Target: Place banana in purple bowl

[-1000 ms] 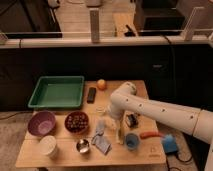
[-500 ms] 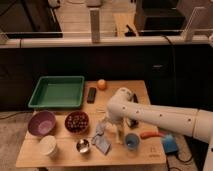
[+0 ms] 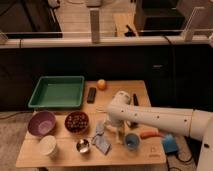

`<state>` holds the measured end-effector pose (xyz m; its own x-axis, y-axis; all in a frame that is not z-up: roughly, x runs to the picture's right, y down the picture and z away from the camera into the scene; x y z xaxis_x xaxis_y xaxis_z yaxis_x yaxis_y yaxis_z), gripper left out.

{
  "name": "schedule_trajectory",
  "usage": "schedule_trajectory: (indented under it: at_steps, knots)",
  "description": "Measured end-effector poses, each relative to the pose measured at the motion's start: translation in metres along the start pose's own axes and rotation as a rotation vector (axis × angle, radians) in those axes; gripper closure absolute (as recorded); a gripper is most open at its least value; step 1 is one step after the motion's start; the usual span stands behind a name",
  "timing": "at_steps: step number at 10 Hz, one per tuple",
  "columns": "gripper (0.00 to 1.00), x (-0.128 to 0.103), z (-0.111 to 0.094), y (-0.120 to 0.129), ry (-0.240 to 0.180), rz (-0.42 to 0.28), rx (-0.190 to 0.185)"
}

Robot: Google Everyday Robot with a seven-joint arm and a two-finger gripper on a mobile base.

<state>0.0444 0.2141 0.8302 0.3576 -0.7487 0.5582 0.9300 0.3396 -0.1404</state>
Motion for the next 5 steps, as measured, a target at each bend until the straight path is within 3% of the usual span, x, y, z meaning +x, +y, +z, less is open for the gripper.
schedule_trajectory:
  at_steps: [5]
  knots:
    - [0.88, 0.0032, 0.0055, 0.0095, -0.009, 0.067, 0.016]
